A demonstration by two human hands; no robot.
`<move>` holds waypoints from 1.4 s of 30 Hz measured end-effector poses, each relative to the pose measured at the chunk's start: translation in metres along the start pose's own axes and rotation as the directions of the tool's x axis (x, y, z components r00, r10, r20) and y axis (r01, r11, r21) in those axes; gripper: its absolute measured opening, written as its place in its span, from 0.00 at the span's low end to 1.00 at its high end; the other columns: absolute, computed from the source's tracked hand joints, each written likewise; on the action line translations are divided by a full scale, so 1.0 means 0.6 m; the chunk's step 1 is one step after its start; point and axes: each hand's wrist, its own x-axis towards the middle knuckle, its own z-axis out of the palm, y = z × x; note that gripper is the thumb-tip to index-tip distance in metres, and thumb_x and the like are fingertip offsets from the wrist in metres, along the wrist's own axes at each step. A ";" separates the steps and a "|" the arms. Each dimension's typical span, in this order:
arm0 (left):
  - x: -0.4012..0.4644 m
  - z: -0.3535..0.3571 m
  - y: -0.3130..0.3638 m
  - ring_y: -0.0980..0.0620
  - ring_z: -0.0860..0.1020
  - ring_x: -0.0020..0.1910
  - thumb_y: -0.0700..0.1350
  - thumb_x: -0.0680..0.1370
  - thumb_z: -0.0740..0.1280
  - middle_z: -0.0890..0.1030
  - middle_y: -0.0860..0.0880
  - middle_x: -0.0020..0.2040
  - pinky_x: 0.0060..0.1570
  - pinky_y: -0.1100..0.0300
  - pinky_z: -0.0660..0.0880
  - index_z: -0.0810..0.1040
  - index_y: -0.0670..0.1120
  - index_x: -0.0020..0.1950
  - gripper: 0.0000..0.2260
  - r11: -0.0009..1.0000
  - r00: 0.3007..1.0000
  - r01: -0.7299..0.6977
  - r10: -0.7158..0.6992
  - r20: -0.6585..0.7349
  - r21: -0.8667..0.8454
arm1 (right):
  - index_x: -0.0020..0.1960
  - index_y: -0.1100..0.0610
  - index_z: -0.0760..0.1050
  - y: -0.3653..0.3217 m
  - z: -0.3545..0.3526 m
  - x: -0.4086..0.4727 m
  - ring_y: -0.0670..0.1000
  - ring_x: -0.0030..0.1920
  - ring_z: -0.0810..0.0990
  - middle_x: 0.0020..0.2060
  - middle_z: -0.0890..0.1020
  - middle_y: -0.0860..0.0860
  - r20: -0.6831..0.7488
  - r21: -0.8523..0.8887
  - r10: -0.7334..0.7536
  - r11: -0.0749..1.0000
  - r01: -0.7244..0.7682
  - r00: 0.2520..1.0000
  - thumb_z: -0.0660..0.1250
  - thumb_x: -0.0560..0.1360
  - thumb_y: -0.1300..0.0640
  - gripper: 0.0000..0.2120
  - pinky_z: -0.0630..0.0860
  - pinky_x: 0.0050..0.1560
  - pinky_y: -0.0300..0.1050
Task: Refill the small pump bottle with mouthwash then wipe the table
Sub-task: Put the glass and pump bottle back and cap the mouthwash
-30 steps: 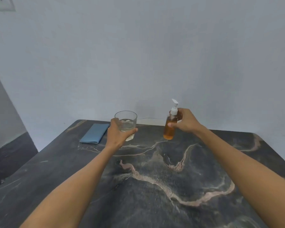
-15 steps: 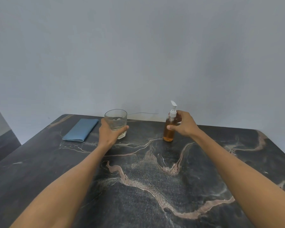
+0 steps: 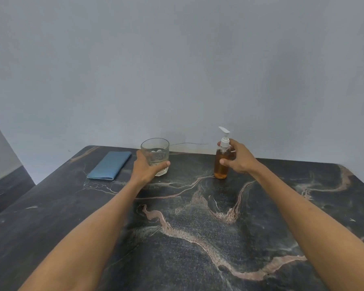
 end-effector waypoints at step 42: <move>-0.628 -0.046 0.168 0.52 0.63 0.72 0.56 0.54 0.79 0.67 0.50 0.72 0.68 0.56 0.61 0.54 0.51 0.75 0.56 0.915 0.905 0.032 0.143 0.400 -0.401 | 0.71 0.51 0.61 0.017 -0.062 -0.692 0.54 0.58 0.75 0.60 0.74 0.55 -0.196 0.380 0.182 0.920 -0.097 0.964 0.77 0.63 0.63 0.42 0.74 0.57 0.45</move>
